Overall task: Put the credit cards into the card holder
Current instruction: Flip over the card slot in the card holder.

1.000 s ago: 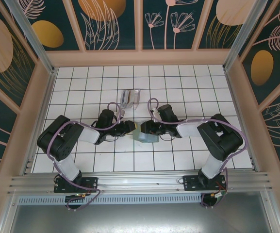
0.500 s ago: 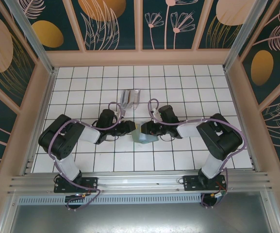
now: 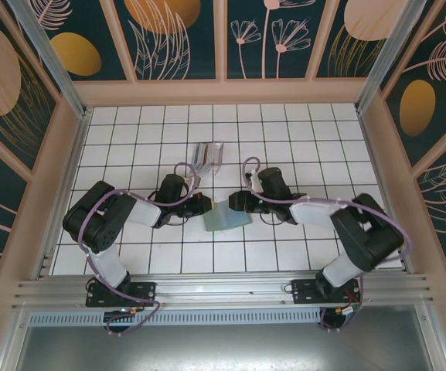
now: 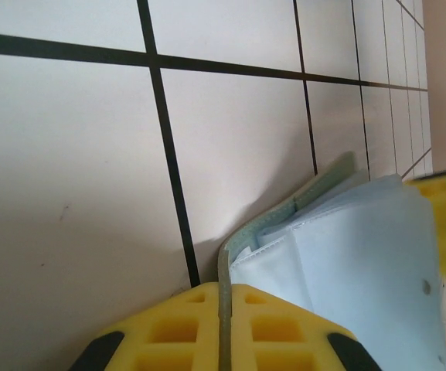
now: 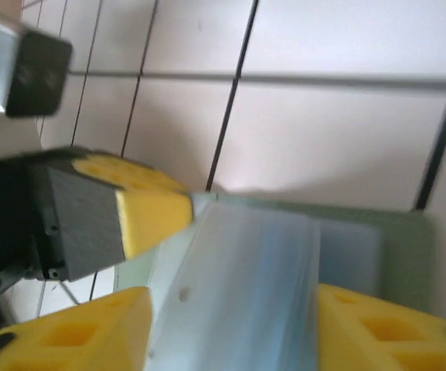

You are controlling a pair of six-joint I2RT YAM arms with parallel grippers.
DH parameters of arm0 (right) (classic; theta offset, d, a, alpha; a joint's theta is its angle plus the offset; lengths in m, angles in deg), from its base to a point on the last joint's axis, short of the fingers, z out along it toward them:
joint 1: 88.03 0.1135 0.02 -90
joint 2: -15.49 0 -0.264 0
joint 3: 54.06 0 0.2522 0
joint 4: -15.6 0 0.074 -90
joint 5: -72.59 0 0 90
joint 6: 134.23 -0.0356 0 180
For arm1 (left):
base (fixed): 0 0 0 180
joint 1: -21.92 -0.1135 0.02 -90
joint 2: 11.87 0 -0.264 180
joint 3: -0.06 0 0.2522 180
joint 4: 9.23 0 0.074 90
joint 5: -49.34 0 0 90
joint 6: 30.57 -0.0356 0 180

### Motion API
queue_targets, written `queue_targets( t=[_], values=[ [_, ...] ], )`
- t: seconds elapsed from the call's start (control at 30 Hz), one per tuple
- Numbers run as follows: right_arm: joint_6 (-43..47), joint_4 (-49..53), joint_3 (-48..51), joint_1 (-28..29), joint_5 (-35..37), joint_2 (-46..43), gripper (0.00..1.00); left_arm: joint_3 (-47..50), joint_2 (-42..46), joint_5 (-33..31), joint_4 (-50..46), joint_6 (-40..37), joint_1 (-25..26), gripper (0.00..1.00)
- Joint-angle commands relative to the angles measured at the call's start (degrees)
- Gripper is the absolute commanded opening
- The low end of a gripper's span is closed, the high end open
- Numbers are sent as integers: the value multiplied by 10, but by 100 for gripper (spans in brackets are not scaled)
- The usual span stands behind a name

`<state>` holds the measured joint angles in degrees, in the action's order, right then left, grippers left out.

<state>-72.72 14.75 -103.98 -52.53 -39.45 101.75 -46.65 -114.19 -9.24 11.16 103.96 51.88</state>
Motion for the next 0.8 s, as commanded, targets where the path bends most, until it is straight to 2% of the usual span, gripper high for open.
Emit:
queue_targets(
  t=[0.0, 0.1, 0.2, 0.33, 0.43, 0.5, 0.57, 0.63, 0.7, 0.77],
  values=[
    [55, 91, -30, 23, 117, -52, 60, -4, -9, -18, -34, -21, -2, 4],
    [66, 143, -56, 53, 169, -67, 60, -8, -15, -15, -30, -18, -2, 4],
    [56, 159, -71, 71, 177, -63, 59, -7, -18, -11, -20, -11, -2, 6],
    [27, 148, -81, 74, 103, -17, 46, -1, -18, -7, -4, -2, -2, 13],
    [18, 150, -86, 75, 70, 17, 41, 4, -12, 9, 11, 7, -3, 19],
    [18, 163, -94, 74, 66, 41, 31, 14, -3, 21, 33, 18, -6, 27],
    [23, 173, -103, 74, 54, 61, 15, 24, 11, 24, 45, 27, -9, 31],
    [29, 183, -111, 75, 51, 76, 6, 30, 24, 23, 44, 26, -13, 35],
    [35, 200, -124, 75, 58, 89, 6, 35, 34, 24, 40, 25, -17, 37],
    [40, 215, -138, 77, 62, 104, 12, 38, 38, 23, 38, 24, -20, 43]
  ],
)
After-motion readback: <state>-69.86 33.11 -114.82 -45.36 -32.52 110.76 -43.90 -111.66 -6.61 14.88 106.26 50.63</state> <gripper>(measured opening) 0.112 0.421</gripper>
